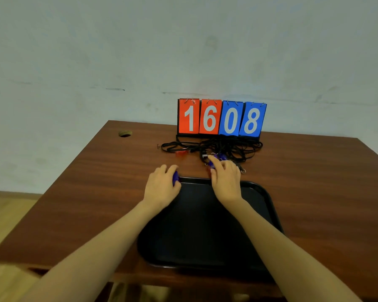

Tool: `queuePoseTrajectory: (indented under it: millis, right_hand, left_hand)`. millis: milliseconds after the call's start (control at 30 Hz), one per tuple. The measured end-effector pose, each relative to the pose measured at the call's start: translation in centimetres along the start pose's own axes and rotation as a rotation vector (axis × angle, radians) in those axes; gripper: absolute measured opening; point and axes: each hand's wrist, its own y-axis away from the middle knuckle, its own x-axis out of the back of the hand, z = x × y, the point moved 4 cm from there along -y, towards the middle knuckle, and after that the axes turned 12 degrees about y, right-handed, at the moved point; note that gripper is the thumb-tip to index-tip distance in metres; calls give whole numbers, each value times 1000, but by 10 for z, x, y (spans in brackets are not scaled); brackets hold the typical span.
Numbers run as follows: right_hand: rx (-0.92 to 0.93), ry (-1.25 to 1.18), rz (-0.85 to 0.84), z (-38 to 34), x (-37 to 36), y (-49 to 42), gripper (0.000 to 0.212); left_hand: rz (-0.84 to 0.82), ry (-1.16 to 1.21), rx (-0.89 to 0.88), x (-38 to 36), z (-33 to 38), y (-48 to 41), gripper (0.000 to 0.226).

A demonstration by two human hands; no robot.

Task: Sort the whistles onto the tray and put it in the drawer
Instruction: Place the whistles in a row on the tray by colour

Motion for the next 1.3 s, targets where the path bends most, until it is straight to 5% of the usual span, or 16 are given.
queuePoseTrajectory:
  millis: [333,633,1067,1300]
  right_hand:
    - [72,-9,-105,-4,-1,61,40]
    - [102,-26,-167,-21,-10,62,39]
    - [158,-23,-237,-46,-32,56,40]
    - [132,68,-245,-64,-34,48,46]
  left_hand:
    - [-101,-12,141,-23,-17,39,58]
    - [-13,-325,-315,-18,-20,53,44]
    - [-27,-240,-196,-18,-45,34,26]
    - [-58,-241,-136,-17,-43,31,35]
